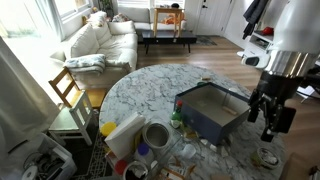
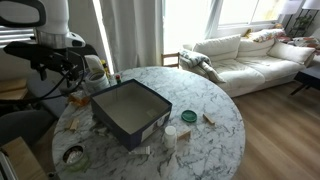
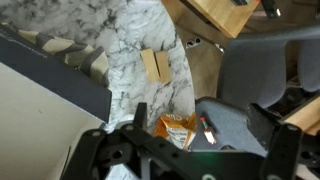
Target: Pick up the striped towel from the box and put it on the table, pick up the box and put it on top of the striped towel, pick up two wooden blocks at the same time from the box and put them on the table
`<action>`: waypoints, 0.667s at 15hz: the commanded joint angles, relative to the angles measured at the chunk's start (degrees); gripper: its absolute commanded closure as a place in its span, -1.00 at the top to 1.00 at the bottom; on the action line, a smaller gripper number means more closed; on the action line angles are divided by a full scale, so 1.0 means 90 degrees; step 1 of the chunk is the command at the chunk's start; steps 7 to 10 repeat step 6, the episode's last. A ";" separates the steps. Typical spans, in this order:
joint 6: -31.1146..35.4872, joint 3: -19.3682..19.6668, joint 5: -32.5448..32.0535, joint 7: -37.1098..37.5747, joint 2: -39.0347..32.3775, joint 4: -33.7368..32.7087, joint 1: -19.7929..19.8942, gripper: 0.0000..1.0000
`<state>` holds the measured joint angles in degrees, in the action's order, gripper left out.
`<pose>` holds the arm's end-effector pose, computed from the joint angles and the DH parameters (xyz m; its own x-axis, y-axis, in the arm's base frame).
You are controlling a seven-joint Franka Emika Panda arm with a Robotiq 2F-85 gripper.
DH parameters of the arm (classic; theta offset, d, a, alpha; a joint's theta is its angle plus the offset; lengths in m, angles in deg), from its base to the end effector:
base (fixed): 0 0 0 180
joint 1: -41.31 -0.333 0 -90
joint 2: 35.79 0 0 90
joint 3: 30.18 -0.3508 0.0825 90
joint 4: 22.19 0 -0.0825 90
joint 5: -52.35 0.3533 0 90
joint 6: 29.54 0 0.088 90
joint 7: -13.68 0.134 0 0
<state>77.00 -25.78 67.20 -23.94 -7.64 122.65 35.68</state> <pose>0.3238 0.0321 0.4524 0.8299 0.5578 0.0117 0.5309 -0.7831 -0.3239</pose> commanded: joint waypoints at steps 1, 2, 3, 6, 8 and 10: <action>-0.0282 0.0438 0.0412 0.0211 0.0577 -0.0179 0.0185 1.00; -0.0120 0.0293 0.0198 0.0075 0.0275 -0.0178 0.0077 1.00; -0.0145 0.0390 0.0246 0.0077 0.0389 -0.0233 0.0126 1.00; -0.0164 0.0460 0.0275 0.0109 0.0530 -0.0247 0.0159 1.00; -0.0164 0.0460 0.0275 0.0109 0.0530 -0.0247 0.0159 1.00; -0.0164 0.0460 0.0275 0.0109 0.0530 -0.0247 0.0159 1.00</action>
